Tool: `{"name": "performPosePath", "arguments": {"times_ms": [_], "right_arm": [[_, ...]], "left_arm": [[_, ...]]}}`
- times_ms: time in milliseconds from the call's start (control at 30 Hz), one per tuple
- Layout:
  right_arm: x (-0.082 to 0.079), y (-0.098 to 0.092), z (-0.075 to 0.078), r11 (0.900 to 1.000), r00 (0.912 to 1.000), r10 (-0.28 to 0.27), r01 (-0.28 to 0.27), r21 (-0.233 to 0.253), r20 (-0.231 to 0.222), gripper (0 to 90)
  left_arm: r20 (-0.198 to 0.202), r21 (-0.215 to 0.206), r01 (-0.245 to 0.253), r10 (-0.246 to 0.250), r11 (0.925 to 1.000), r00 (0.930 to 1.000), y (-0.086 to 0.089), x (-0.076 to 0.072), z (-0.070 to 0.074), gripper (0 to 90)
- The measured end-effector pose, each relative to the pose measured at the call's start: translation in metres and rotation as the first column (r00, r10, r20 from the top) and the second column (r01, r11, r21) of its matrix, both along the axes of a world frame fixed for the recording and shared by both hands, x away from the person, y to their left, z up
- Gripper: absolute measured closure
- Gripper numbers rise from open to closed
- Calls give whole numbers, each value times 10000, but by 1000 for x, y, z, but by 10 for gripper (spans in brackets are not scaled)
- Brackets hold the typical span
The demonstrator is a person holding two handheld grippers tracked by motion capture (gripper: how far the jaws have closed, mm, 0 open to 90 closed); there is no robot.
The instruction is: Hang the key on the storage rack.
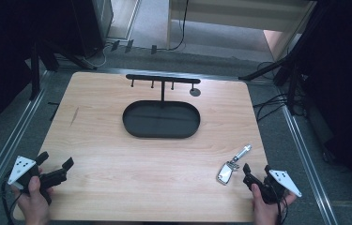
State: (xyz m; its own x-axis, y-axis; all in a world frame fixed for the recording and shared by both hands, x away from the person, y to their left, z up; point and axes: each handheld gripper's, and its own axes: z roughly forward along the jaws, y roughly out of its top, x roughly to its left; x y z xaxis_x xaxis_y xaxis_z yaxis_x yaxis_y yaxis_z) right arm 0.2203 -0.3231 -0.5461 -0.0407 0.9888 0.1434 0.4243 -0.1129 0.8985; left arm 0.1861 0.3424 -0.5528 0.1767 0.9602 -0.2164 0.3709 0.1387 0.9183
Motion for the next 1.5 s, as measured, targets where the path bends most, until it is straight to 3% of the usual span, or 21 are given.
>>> {"name": "performPosePath", "arguments": {"times_ms": [233,267,367,533,567,633,667,733,767,833,867,933,1000,1033,1067,1167,1333,1367,1400,1467,1500], "right_arm": [[4,-1,0,10000,9997,98,-98,6,-227,163],[8,-1,1,10000,9984,83,-84,-18,-562,166],[13,0,4,9996,9960,175,-193,-194,-879,164],[26,1,11,9969,9834,296,-421,-667,-1791,165],[26,1,11,9969,9834,296,-421,-667,-1791,165],[31,-1,14,9966,9783,265,-419,-707,-2053,167],[40,-5,18,9984,9666,418,-499,-256,-2528,166],[43,-6,20,9985,9635,402,-487,-255,-2648,166],[52,-6,28,9974,9553,311,-489,-533,-2940,167],[55,-6,31,9965,9530,290,-511,-656,-3015,167],[64,-4,39,9941,9455,214,-546,-936,-3250,167],[70,-3,43,9920,9390,154,-574,-1124,-3436,171],[77,0,47,9894,9264,83,-621,-1310,-3764,211],[77,0,47,9894,9264,83,-621,-1310,-3764,211],[83,4,51,9876,9051,342,-957,-1248,-4237,259],[92,15,55,9739,8620,468,-1516,-1687,-5048,251],[105,28,65,9642,8081,375,-1838,-1912,-5878,253],[105,28,65,9642,8081,375,-1838,-1912,-5878,253],[110,33,68,9620,7877,122,-1773,-2077,-6160,279],[114,38,70,9637,7693,-318,-1458,-2238,-6381,290],[116,40,71,9632,7551,-447,-1411,-2287,-6541,297]], "left_arm": [[62,-106,-109,110,9999,9999,1,0,0,1],[61,-111,-101,101,9999,9999,1,0,0,1],[68,-156,-102,104,9998,9999,1,-1,0,1],[45,-316,-106,107,9994,9999,3,-1,-1,1],[45,-316,-106,107,9994,9999,3,-1,-1,1],[40,-309,-139,140,9994,9999,3,-1,-1,1],[31,-314,-162,163,9994,9999,3,-1,-1,1],[11,-315,-158,159,9994,9999,3,0,-1,1],[-20,-335,-149,148,9993,9999,3,0,-1,1],[-33,-342,-153,152,9993,9999,3,0,-1,1],[-46,-342,-133,131,9993,9999,4,0,-1,1],[-23,-363,-152,151,9992,9999,3,0,-1,1],[-11,-383,-146,146,9992,9999,4,0,-1,1],[-11,-383,-146,146,9992,9999,4,0,-1,1],[2,-416,-143,143,9990,9999,4,0,-1,1],[-7,-447,-151,151,9989,9999,5,0,-1,1],[-17,-469,-144,144,9988,9999,5,0,-1,1],[-22,-495,-149,148,9987,9999,5,0,-1,1],[-29,-537,-154,152,9984,9999,5,0,-1,1],[-44,-542,-165,163,9984,9999,6,0,-1,1],[-41,-533,-182,180,9984,9998,6,0,-1,2]]}}
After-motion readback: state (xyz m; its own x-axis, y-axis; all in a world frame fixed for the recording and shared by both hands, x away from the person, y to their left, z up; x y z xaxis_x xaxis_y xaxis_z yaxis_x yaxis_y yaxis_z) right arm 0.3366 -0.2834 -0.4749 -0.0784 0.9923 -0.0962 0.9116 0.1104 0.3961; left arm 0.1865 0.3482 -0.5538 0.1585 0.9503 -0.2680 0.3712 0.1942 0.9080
